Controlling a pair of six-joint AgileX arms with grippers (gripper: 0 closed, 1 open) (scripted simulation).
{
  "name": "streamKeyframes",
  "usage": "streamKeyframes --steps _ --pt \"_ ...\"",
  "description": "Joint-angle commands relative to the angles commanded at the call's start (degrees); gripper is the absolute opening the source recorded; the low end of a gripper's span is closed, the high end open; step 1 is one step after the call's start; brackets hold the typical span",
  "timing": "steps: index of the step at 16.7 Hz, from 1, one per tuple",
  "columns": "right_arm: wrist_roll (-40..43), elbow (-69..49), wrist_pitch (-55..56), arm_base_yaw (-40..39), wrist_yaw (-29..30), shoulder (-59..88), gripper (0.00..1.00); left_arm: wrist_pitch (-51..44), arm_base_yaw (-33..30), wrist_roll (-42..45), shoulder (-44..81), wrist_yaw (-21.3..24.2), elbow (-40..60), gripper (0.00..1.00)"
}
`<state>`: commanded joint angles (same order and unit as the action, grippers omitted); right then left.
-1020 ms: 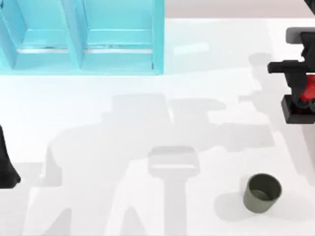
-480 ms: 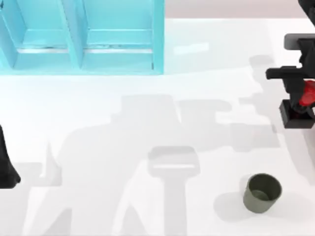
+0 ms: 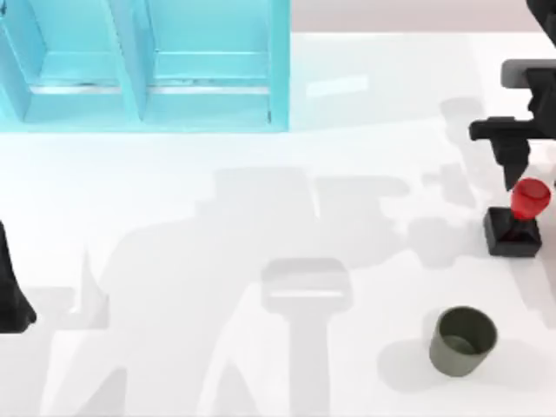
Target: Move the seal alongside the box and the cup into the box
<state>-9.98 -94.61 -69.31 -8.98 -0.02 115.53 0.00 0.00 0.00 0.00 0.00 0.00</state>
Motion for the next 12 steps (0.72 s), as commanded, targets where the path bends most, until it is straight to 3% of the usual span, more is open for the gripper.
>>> streamKeyframes --steps 2,3,12 --pt "0.0 0.0 0.0 0.0 0.0 0.0 0.98 0.0 0.0 0.0 0.0 0.0 0.0 1.0" --pt "0.0 0.0 0.0 0.0 0.0 0.0 1.0 0.0 0.0 0.0 0.0 0.0 0.0 1.0" --pt "0.02 -0.15 -0.14 -0.03 0.01 0.05 1.0 0.0 0.0 0.0 0.0 0.0 0.0 1.0"
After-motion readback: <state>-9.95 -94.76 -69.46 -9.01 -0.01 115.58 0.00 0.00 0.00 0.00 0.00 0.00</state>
